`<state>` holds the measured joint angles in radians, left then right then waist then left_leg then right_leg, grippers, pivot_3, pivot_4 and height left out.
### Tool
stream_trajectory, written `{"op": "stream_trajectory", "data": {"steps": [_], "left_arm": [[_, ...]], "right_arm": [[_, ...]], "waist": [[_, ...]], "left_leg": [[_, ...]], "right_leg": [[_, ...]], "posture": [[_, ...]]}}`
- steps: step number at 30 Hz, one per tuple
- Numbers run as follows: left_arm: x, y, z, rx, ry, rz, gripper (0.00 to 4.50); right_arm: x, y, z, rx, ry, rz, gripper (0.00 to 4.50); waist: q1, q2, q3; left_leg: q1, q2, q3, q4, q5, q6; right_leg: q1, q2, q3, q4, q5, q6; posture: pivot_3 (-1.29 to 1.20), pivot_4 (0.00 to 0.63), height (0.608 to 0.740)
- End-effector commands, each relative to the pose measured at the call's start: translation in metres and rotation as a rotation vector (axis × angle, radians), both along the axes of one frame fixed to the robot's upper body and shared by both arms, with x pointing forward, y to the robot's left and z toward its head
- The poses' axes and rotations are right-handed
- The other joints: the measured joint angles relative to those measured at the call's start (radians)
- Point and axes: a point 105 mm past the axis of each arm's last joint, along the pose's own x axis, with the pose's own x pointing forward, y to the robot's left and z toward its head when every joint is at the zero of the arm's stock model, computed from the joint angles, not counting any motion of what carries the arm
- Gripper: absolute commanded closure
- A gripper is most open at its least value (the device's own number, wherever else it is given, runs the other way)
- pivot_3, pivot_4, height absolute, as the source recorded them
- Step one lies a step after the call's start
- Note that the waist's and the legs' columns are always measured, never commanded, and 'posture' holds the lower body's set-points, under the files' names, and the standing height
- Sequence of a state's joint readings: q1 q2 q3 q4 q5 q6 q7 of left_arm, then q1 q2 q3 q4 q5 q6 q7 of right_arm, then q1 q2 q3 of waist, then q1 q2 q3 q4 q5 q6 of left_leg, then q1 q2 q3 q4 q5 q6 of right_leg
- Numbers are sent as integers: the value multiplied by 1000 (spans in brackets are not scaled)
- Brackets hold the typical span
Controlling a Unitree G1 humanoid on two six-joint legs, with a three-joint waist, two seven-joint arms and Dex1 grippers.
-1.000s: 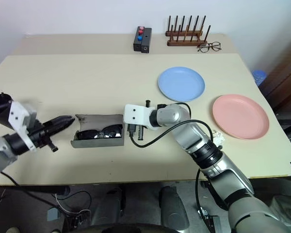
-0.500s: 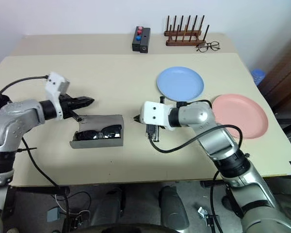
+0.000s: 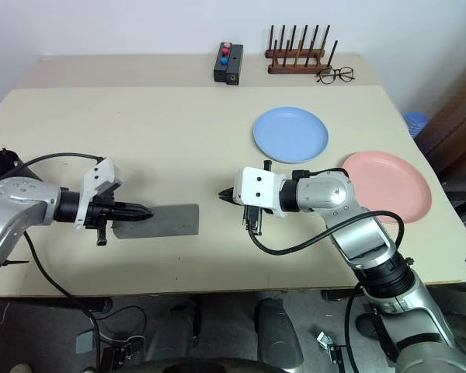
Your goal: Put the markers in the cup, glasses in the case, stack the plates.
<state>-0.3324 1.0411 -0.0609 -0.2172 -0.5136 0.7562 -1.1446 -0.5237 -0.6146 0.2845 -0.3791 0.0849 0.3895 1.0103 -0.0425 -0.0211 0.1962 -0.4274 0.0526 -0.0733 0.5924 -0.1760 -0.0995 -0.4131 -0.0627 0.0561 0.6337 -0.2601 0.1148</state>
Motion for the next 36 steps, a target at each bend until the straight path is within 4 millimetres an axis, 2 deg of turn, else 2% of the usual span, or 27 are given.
{"op": "stream_trajectory", "data": {"steps": [1,4,7,8,11,14,20,27,30,34,36], "left_arm": [[-11,-1,-2,36,-21,-31,4399],[-8,-6,5,-27,-99,-31,4399],[13,-17,49,-300,-277,69,4399],[16,-18,57,-350,-304,90,4399],[2,-24,61,-378,-331,45,4399],[-12,-28,51,-359,-319,24,4500],[-25,-36,47,-396,-313,24,4500],[-38,-43,37,-430,-310,2,4500],[-41,-45,34,-440,-318,-5,4500],[-44,-46,27,-437,-319,-11,4500],[-46,-46,24,-436,-318,-13,4500]], "right_arm": [[1,1,13,20,-51,10,4500],[6,0,11,16,-52,-4,4500],[30,-15,8,-21,-90,-127,4500],[38,-20,8,-31,-102,-164,4500],[59,-38,2,-74,-60,-274,4500],[79,-58,-3,-122,-65,-398,3657],[102,-96,-21,-274,-138,-553,878],[124,-119,-39,-348,-183,-666,878],[128,-121,-42,-352,-193,-667,1677],[129,-119,-41,-343,-210,-663,3751],[130,-120,-40,-342,-219,-664,4455]], "waist": [[-1,0,0],[-1,0,0],[7,-1,1],[8,-2,0],[0,-2,0],[-4,-1,0],[1,-1,0],[-2,-1,0],[1,-1,0],[-1,-1,0],[-2,-1,0]], "left_leg": [[0,0,0,0,0,0],[0,0,0,0,0,0],[0,0,0,2,0,0],[-1,0,0,4,0,0],[0,0,0,4,0,0],[1,0,0,1,0,0],[1,0,0,2,0,0],[1,0,0,3,0,0],[2,-1,0,4,0,0],[2,-1,0,4,0,0],[2,-1,0,3,0,0]], "right_leg": [[0,0,0,0,0,0],[0,0,0,0,0,0],[1,0,0,0,0,0],[1,0,0,1,0,0],[2,0,0,0,1,0],[1,0,0,0,0,0],[2,0,0,1,0,0],[3,0,0,0,1,0],[4,0,0,0,1,-1],[4,0,0,0,1,-1],[4,0,0,0,1,-1]], "posture": [[0,150,738],[0,150,738],[0,150,738],[0,150,738],[0,150,738],[0,150,738],[0,150,738],[0,150,738],[0,150,738],[0,150,738],[0,150,738]]}}
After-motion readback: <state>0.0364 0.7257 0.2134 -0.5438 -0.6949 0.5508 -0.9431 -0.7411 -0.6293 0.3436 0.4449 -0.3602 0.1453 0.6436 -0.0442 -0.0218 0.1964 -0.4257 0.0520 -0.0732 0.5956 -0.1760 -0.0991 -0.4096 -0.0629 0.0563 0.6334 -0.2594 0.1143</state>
